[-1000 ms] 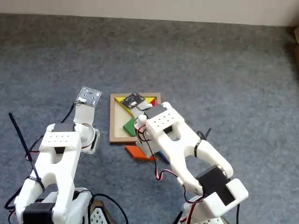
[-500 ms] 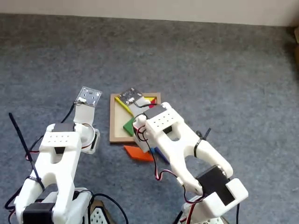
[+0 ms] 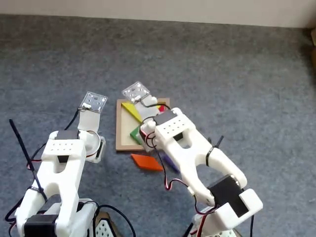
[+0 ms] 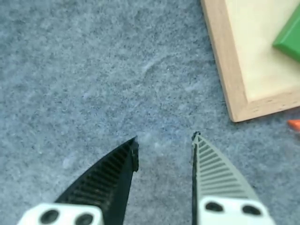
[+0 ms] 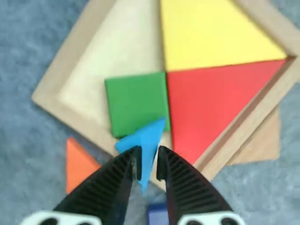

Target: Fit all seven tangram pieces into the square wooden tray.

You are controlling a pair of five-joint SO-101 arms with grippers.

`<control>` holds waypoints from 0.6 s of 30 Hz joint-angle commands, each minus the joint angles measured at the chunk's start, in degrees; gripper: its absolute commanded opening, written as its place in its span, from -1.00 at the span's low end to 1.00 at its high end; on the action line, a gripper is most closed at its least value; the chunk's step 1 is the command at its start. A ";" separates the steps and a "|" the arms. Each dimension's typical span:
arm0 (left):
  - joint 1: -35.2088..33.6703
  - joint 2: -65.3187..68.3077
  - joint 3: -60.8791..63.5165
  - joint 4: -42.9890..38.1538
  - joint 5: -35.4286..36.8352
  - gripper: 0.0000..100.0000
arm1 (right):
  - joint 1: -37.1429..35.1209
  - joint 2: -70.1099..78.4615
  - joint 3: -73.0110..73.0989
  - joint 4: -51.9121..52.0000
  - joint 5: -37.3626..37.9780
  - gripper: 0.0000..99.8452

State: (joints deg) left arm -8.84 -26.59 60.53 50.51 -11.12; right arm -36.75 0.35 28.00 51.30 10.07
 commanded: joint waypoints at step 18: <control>-0.40 -1.54 -0.04 -0.62 -0.26 -0.64 | 4.97 -8.13 -1.89 5.67 0.00 -0.87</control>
State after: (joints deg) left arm -8.84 -26.59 60.53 50.51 -11.12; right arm -32.62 -4.40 28.00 56.22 10.07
